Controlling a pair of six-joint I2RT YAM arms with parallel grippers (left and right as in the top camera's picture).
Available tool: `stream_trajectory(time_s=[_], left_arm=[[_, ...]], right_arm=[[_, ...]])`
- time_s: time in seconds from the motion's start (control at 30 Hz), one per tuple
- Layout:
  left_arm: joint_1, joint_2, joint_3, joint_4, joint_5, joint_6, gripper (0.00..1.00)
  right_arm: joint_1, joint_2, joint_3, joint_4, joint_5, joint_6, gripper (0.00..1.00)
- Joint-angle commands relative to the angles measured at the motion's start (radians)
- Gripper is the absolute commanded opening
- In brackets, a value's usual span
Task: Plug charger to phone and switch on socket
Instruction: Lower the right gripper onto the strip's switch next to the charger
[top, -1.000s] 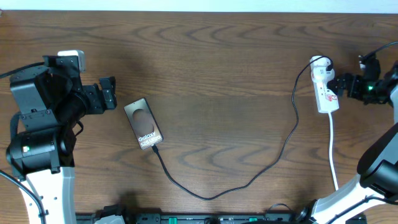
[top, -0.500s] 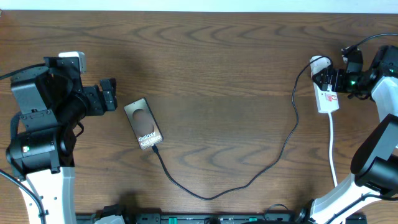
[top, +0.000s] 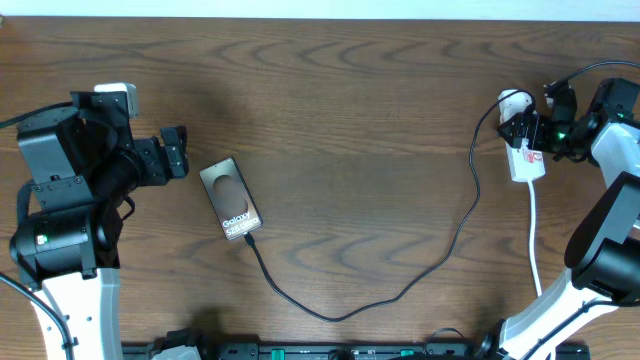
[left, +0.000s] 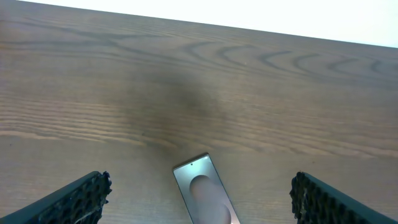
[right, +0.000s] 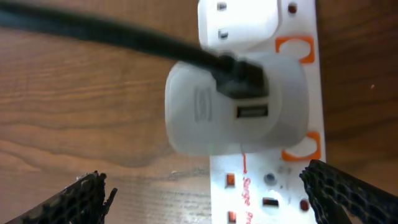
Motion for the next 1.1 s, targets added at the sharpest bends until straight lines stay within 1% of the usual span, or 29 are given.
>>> stream_trajectory(time_s=[0.0,0.2,0.4,0.57,0.8,1.07], left_arm=[[0.004,-0.001,-0.001,-0.002,-0.006,-0.009,0.95],[0.004,-0.001,-0.001,-0.002,-0.006,-0.009,0.95],[0.004,-0.001,-0.001,-0.002,-0.006,-0.009,0.95],[0.004,-0.001,-0.001,-0.002,-0.006,-0.009,0.95],[0.004,-0.001,-0.001,-0.002,-0.006,-0.009,0.95],[0.004,-0.001,-0.001,-0.002,-0.006,-0.009,0.95]], right_arm=[[0.003,0.020,-0.004,0.027,-0.018,-0.006,0.99],[0.003,0.029,-0.004,0.060,-0.018,-0.005,0.99],[0.005,0.062,-0.004,0.058,-0.026,0.034,0.99],[0.017,0.084,-0.004,0.058,-0.082,0.037,0.99],[0.043,0.085,-0.004,0.054,-0.081,0.059,0.99],[0.062,0.085,-0.004,0.043,-0.081,0.127,0.99]])
